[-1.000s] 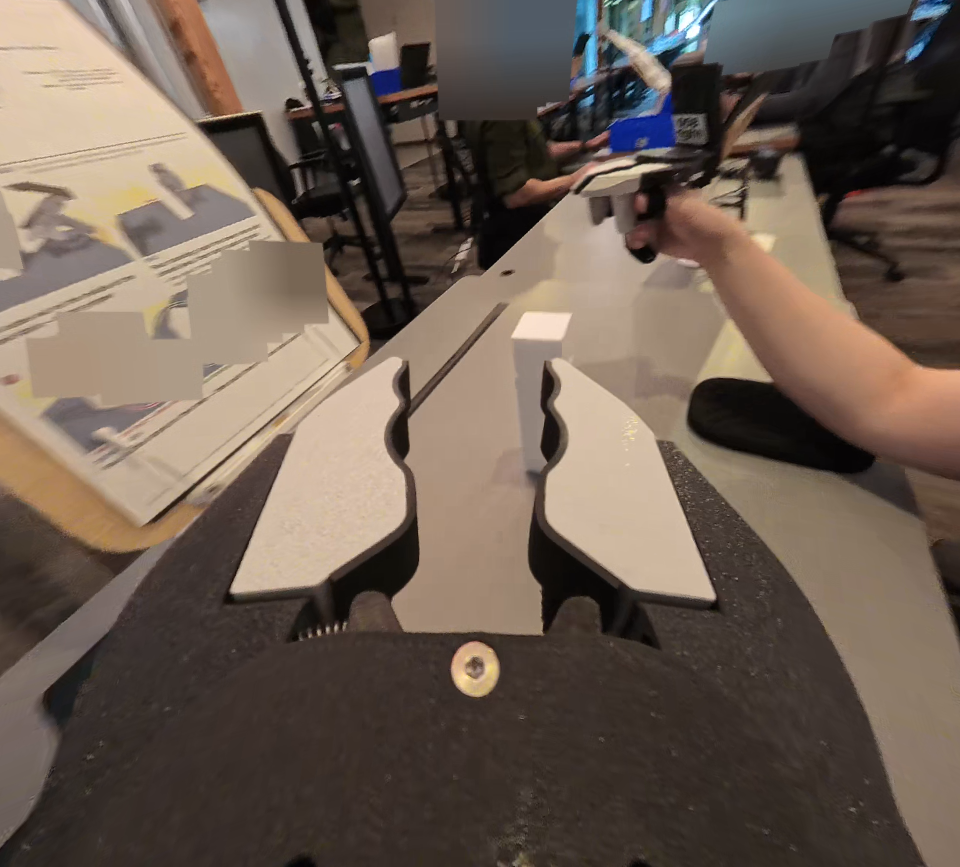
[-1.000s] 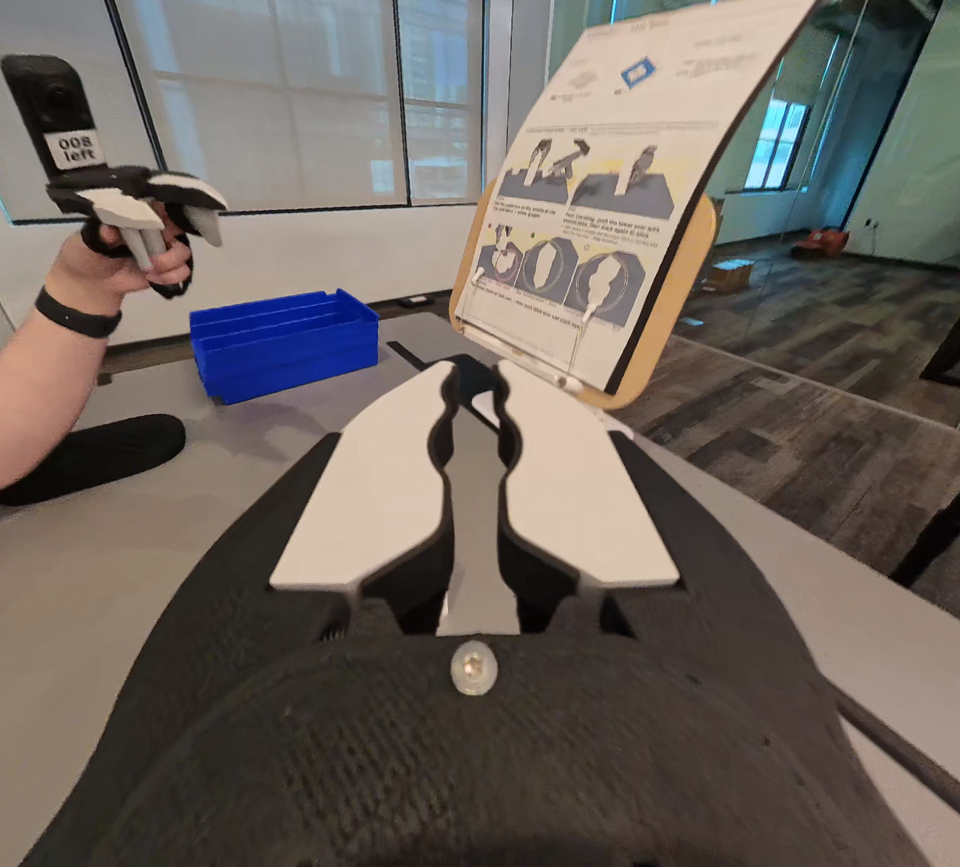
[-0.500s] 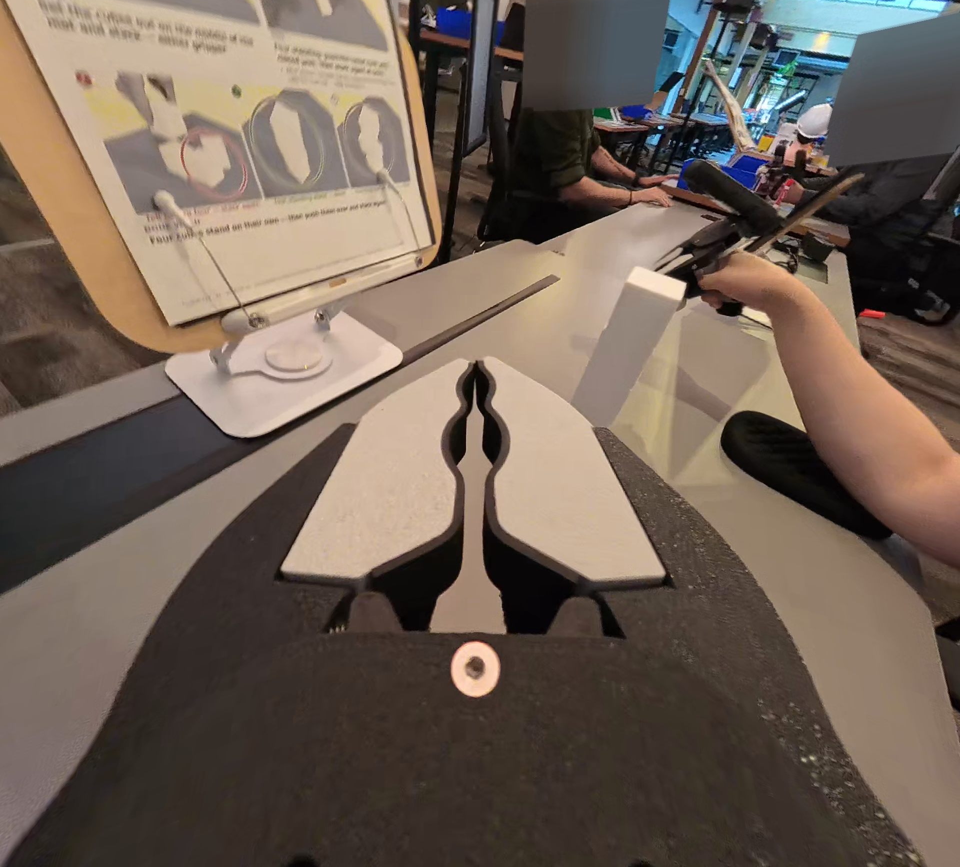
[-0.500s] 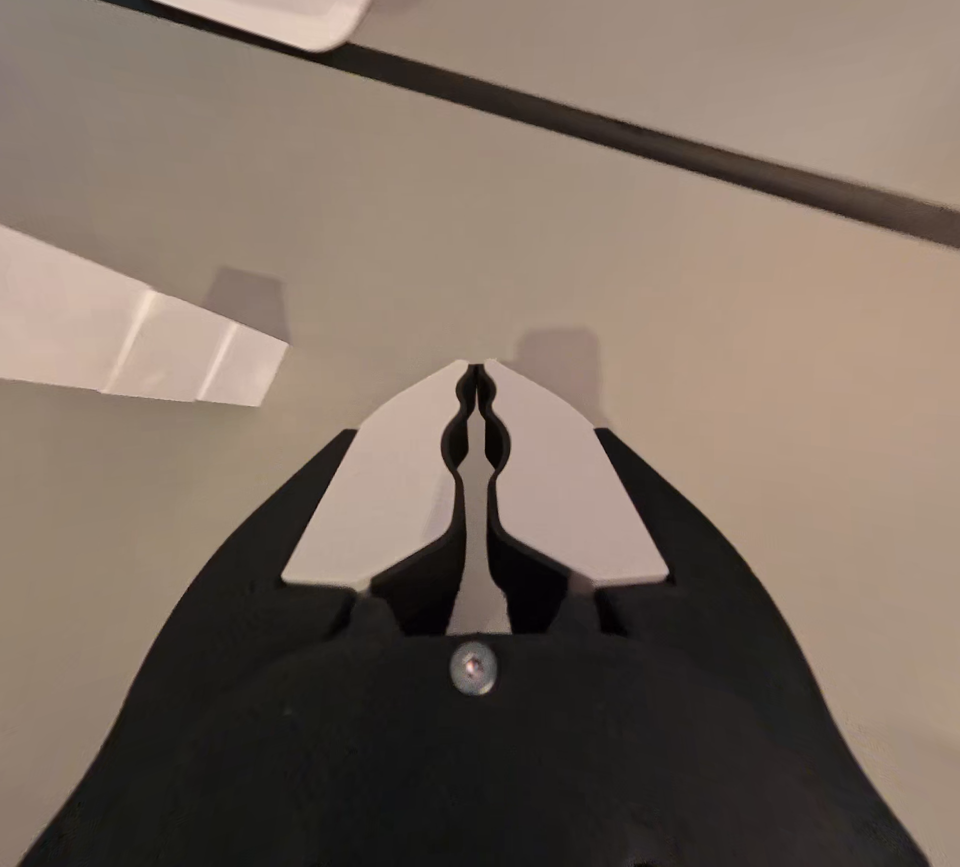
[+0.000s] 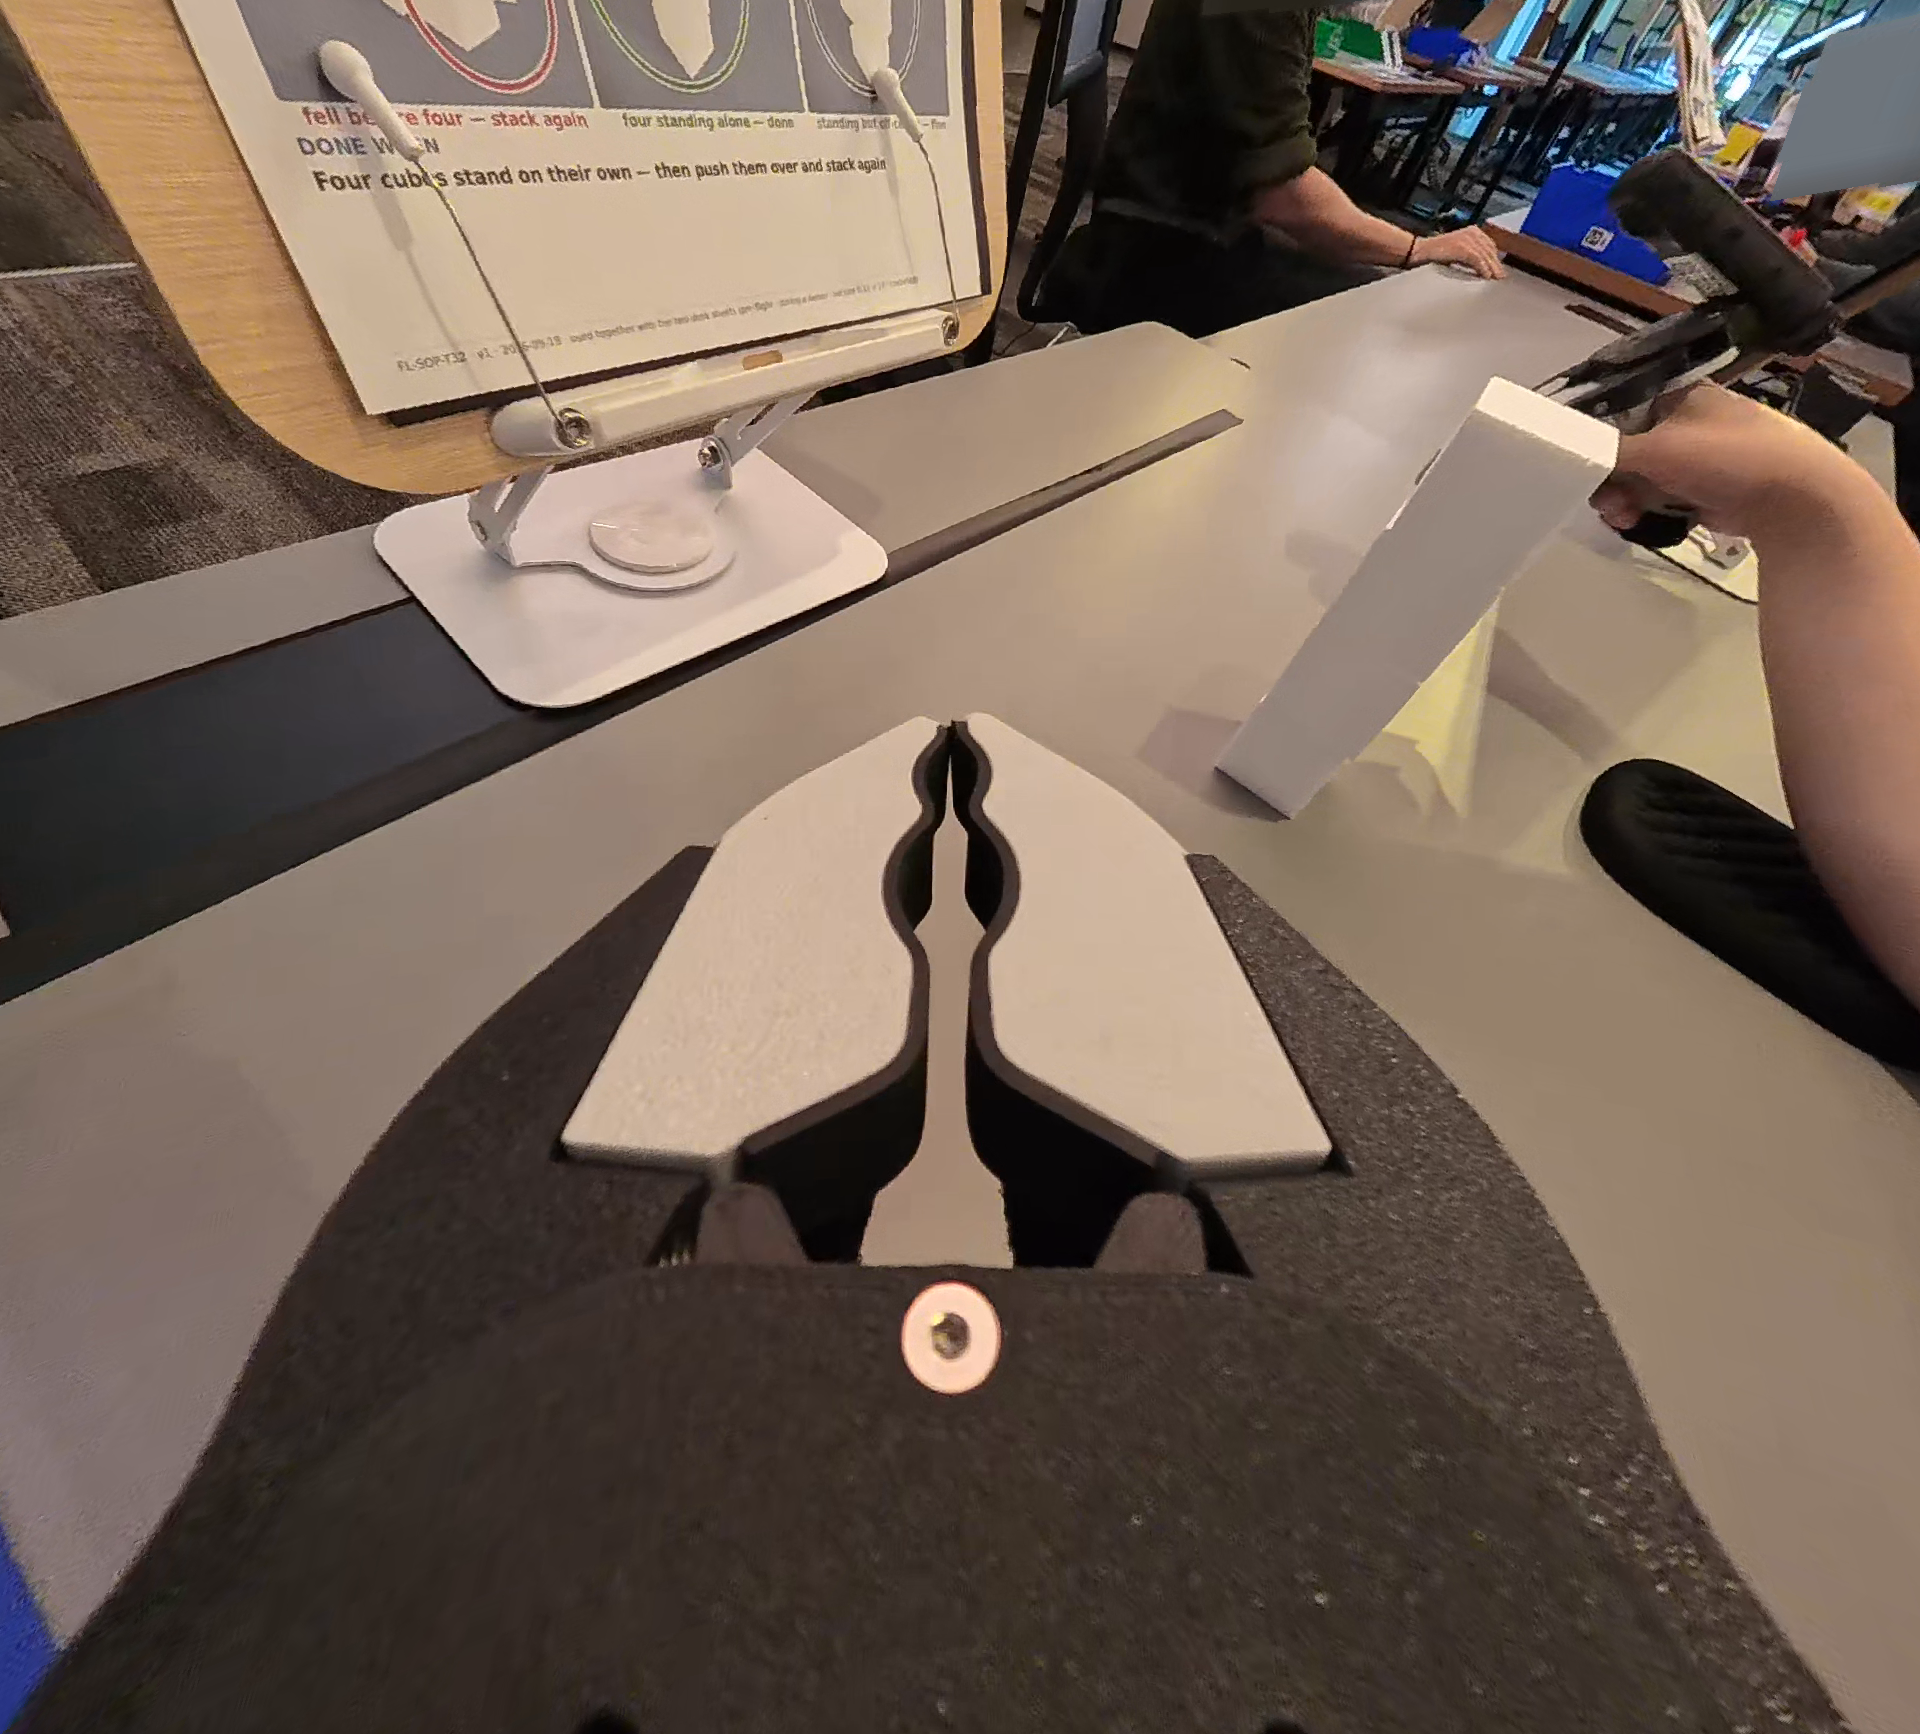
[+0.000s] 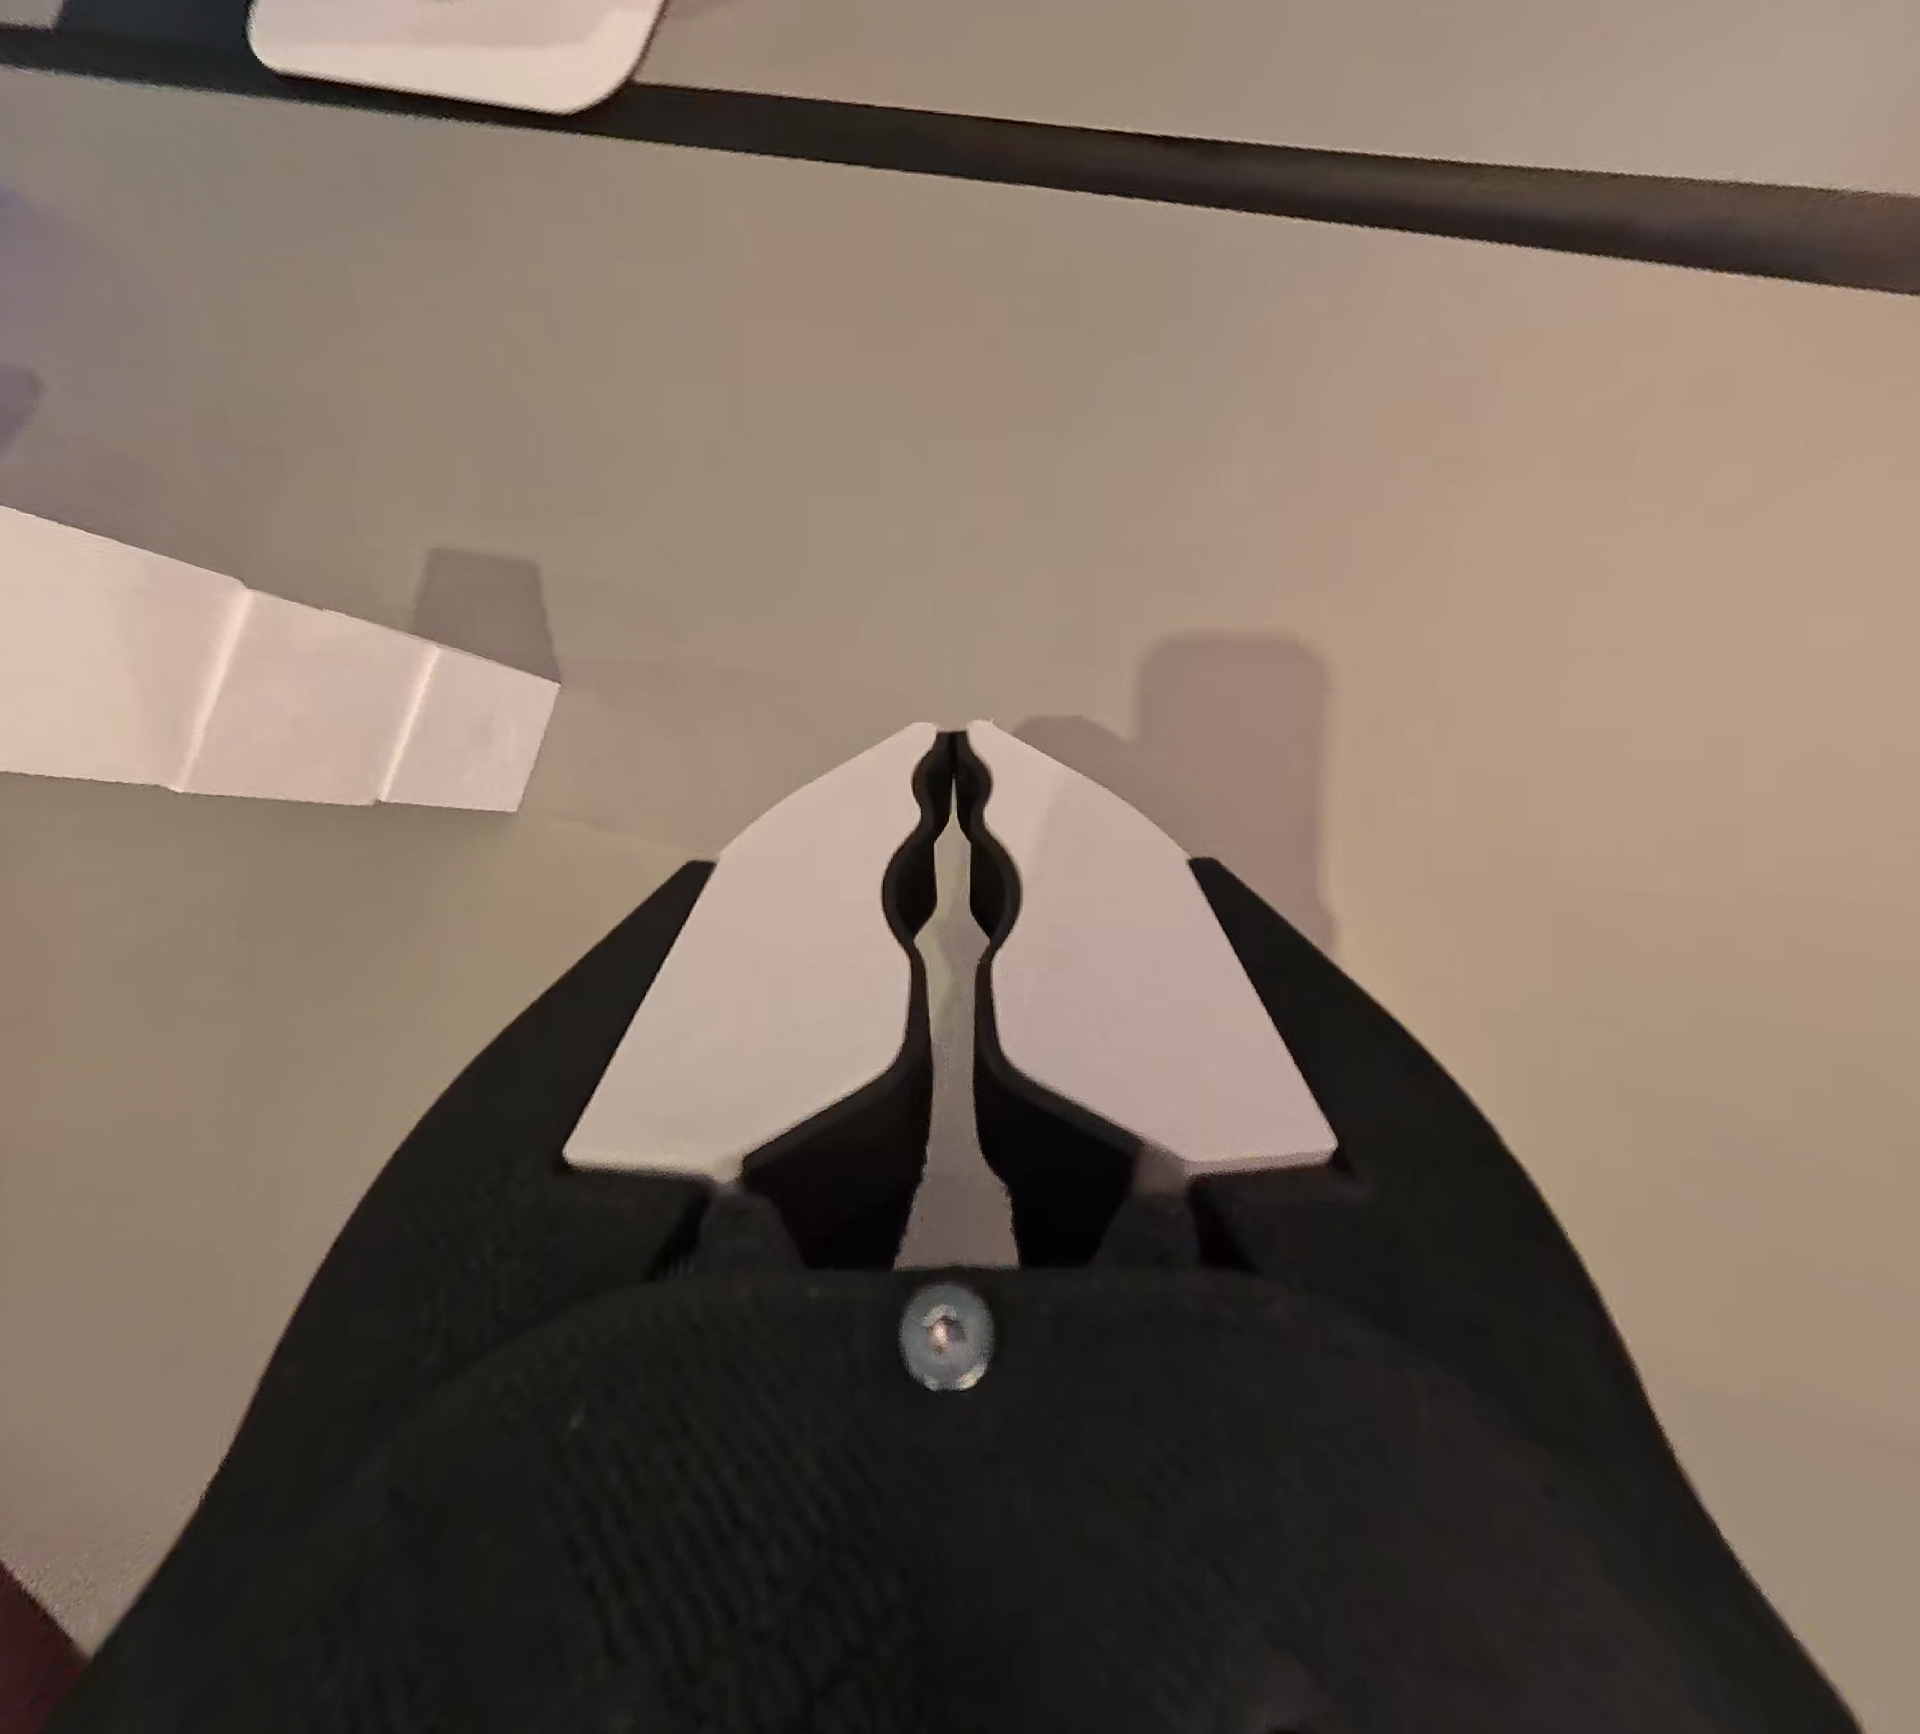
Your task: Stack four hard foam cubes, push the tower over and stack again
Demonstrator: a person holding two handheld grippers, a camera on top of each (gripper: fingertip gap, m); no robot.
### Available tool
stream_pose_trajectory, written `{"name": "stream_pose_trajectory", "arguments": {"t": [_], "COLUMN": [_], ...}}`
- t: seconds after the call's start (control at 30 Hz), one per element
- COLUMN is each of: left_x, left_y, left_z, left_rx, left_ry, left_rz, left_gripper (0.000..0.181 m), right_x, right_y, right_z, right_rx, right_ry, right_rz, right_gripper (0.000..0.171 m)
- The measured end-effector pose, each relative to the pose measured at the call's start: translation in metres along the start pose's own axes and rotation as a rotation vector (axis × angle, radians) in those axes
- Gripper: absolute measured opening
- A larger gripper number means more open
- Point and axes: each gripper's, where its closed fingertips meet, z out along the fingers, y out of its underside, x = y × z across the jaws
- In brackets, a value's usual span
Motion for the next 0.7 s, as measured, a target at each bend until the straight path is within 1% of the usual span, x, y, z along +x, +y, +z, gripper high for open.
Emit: {"name": "stream_pose_trajectory", "arguments": {"t": [0.1,0.23,0.33,0.43,0.5,0.6,0.7], "left_x": [-0.003,-0.007,-0.009,-0.01,-0.011,-0.011,-0.009], "left_y": [-0.001,-0.005,-0.009,-0.011,-0.013,-0.014,-0.014], "left_z": [-0.003,-0.011,-0.017,-0.02,-0.021,-0.022,-0.021], "left_rx": [0.003,0.009,0.028,0.029,0.038,0.042,0.039], "left_ry": [-0.003,-0.012,-0.013,-0.011,-0.014,-0.014,-0.011], "left_rz": [-0.004,-0.013,-0.023,-0.027,-0.03,-0.029,-0.025], "left_gripper": [0.0,0.0,0.0,0.0,0.0,0.0,0.0], "right_x": [-0.014,-0.03,-0.054,-0.077,-0.097,-0.149,-0.194], "right_y": [0.001,0.005,0.005,0.009,0.001,-0.005,-0.02], "right_z": [0.007,0.02,0.033,0.046,0.053,0.063,0.064], "right_rx": [-0.055,-0.143,-0.187,-0.254,-0.23,-0.203,-0.099], "right_ry": [-0.002,0.042,0.02,0.059,0.072,-0.027,-0.044], "right_rz": [-0.031,-0.035,-0.042,-0.117,-0.168,-0.252,-0.373], "right_gripper": [0.0,0.0,0.0,0.0,0.0,0.0,0.0]}}
